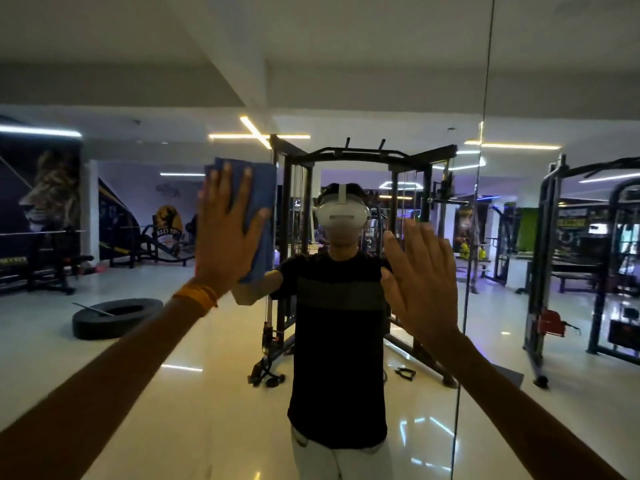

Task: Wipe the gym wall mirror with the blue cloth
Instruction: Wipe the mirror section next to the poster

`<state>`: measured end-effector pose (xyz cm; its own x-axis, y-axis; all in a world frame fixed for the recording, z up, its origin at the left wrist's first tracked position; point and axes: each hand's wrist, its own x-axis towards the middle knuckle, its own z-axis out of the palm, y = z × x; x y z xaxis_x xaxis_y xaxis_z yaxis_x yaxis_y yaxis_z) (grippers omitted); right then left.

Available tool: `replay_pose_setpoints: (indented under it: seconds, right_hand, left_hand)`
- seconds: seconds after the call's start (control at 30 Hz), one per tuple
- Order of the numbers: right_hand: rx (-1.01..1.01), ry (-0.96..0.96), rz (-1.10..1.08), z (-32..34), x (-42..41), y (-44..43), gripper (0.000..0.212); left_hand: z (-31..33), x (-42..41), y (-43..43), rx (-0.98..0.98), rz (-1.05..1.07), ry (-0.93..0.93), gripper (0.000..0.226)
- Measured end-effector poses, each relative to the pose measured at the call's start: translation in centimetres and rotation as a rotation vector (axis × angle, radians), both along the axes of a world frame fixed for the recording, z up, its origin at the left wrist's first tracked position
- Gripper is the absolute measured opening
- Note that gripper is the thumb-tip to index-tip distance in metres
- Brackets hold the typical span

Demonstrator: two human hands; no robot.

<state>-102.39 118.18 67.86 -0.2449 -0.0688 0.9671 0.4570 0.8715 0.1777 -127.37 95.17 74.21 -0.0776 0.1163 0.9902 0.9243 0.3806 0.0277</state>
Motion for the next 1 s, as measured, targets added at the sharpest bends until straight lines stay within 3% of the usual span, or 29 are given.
replay_pose_setpoints:
  seconds: [0.1, 0.17, 0.33, 0.4, 0.53, 0.63, 0.7, 0.87, 0.93, 1.0]
  right_hand:
    - [-0.006, -0.007, -0.001, 0.1, 0.7, 0.6, 0.059]
    - [-0.026, 0.001, 0.003, -0.1, 0.6, 0.4, 0.059]
    - [-0.046, -0.023, 0.024, -1.6, 0.7, 0.1, 0.058]
    - [-0.031, -0.049, 0.006, -2.3, 1.7, 0.6, 0.056]
    - [-0.08, -0.031, -0.03, -2.8, 4.1, 2.2, 0.054]
    - [-0.079, 0.005, -0.028, -4.6, 5.0, 3.2, 0.054]
    - [-0.064, -0.003, 0.003, -6.4, 5.5, 3.6, 0.054]
    - [-0.034, -0.074, 0.004, -10.5, 6.9, 4.5, 0.053]
    - [-0.011, -0.076, 0.012, -10.6, 7.4, 4.8, 0.052]
    - [-0.002, -0.072, 0.021, -10.4, 7.6, 5.1, 0.051]
  left_hand:
    - [2.3, 0.2, 0.1, 0.202, 0.013, -0.178, 0.071]
    - [0.7, 2.3, 1.8, 0.177, 0.028, -0.148, 0.068]
    - [-11.4, 6.7, 4.1, -0.355, -0.005, 0.321, 0.062]
    - [-11.2, 5.3, 3.3, -0.399, 0.032, 0.38, 0.063]
    - [-3.4, 5.0, 2.8, -0.141, -0.024, 0.104, 0.067]
    - [-2.2, 6.4, 4.9, 0.0, -0.054, -0.026, 0.068]
    - [-6.1, 8.2, 6.8, -0.035, -0.033, 0.041, 0.064]
    - [-19.8, 10.4, 7.7, -0.442, -0.034, 0.417, 0.071]
    - [-19.8, 10.0, 7.3, -0.47, -0.027, 0.477, 0.072]
    - [-17.0, 10.3, 7.8, -0.416, -0.053, 0.405, 0.066]
